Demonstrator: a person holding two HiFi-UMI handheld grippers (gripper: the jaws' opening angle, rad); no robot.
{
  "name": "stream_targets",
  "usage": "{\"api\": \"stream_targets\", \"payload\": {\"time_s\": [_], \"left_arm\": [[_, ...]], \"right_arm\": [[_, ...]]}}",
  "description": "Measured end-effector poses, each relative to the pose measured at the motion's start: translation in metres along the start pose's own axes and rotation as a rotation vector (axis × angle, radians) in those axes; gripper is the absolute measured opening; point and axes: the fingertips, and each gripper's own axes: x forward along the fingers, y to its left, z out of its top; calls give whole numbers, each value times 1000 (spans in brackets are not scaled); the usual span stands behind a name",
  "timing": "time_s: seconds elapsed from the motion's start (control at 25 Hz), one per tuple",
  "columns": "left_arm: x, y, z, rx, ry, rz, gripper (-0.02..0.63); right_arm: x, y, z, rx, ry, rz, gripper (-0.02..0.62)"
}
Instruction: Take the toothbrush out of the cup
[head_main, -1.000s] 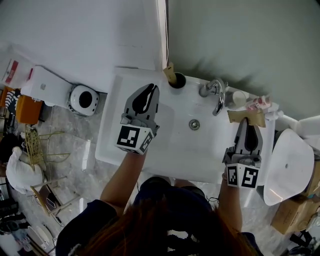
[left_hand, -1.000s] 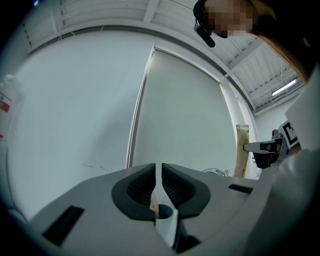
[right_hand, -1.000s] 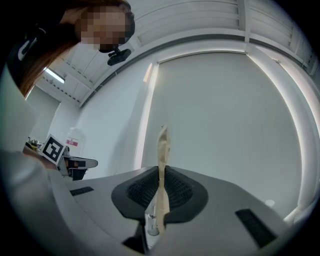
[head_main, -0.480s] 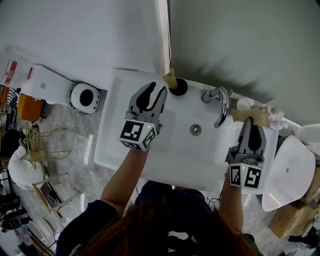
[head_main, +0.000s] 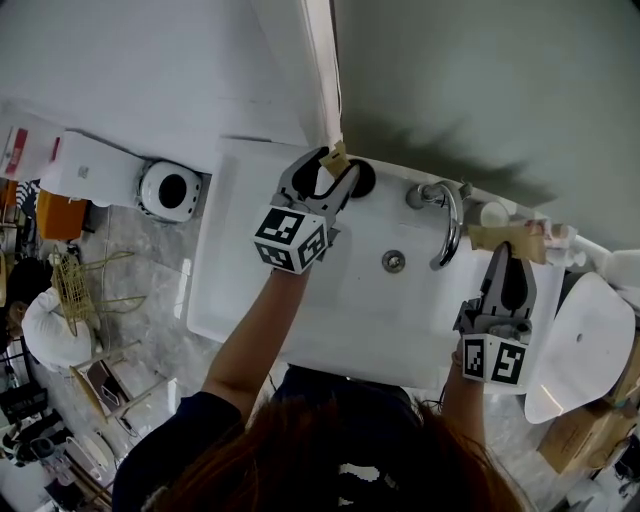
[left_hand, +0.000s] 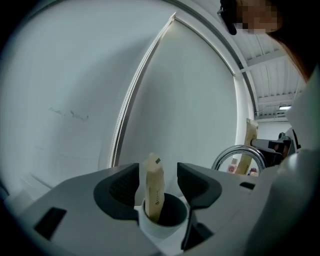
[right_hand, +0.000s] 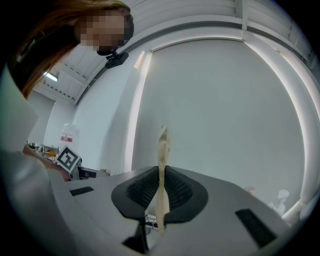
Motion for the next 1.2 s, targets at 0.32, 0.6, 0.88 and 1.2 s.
{"api": "stream_targets", "payload": {"time_s": [0.32,0.6,0.88,1.2], "left_arm": [[18,3,4,37,-11,16,136],[10,-6,30,111,-58,20,48],[-14,-32,79,142,-109,-6,46],[-62,-68,124,219,-162,-17,48]], "right_arm": [[2,-4,-3,8,1,-10,48],[4,-5,2,5,-13,-11,48],[-1,-5,22,3,-53,-10,48],[-23,3,49,1,-116,1,48]]}}
